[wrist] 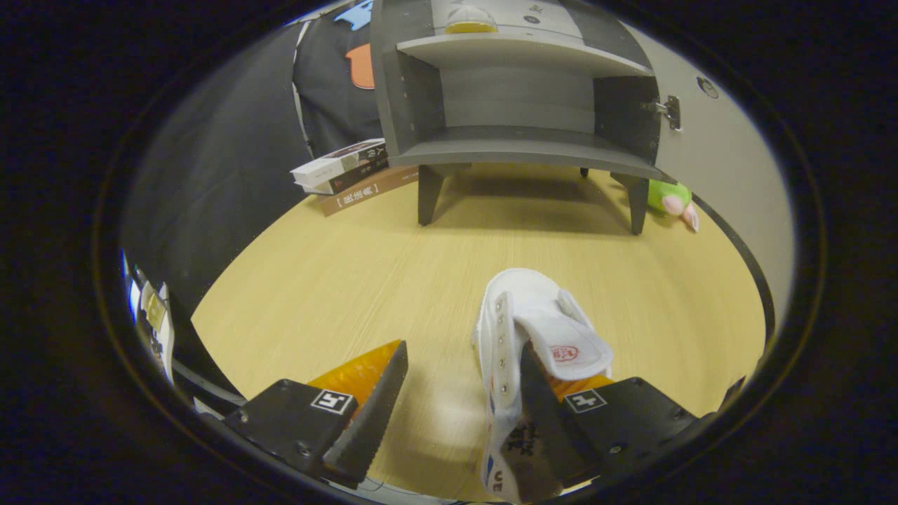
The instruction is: Open the shoe cabinet door, grab the shoes and put them into the shoe cabinet, then close the shoe cabinet door.
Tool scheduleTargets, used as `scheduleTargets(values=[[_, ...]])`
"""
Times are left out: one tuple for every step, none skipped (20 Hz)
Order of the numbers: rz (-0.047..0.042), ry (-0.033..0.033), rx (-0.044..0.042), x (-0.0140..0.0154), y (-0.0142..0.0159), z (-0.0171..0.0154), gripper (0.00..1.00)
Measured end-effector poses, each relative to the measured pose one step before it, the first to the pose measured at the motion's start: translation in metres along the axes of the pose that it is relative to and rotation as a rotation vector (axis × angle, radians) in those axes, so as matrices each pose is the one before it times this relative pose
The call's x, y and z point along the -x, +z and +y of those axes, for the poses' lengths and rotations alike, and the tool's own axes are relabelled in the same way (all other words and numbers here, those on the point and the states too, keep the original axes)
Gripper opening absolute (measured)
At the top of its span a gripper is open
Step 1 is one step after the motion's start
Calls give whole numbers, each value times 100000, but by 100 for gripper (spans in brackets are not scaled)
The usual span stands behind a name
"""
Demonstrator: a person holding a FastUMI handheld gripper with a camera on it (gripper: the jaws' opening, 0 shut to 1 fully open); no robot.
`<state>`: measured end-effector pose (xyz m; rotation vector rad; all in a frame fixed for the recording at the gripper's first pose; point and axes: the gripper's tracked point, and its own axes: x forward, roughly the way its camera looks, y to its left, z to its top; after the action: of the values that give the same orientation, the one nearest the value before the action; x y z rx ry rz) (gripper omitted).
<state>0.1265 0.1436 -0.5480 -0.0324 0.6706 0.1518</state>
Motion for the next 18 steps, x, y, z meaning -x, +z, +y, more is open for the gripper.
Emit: scheduleTargets(values=[[-333,-501,114,-27,87,-334,91],[-178,-617,-199,-192,68,-366,84],[306,-878,-628,-336,-8,-413,80],[634,-634,-725,-218,-77,-405,66],[285,-915,-884,129,1,-398,53],[112,442,-1180,-42,114,-246,39],[590,1758,-795,223,269,152,30],[104,1525,1282,35,-222,124,21],[-425,687,1810,128,183,-146,18],[-27,719,473,98,53,-154,14],[-333,522,-467,122,3,-186,14],[-157,282,-816,347,59,-219,12],[-799,-373,-1265,478,253,-372,11],[-1361,-732,140,639,459,-349,10],[-1537,-1657,1655,872,739,-410,10],[-1850,-1086,1689,833,972,-263,10],[-2206,-290,1107,973,1257,-141,10],[-1732,-468,416,897,1369,-289,10]])
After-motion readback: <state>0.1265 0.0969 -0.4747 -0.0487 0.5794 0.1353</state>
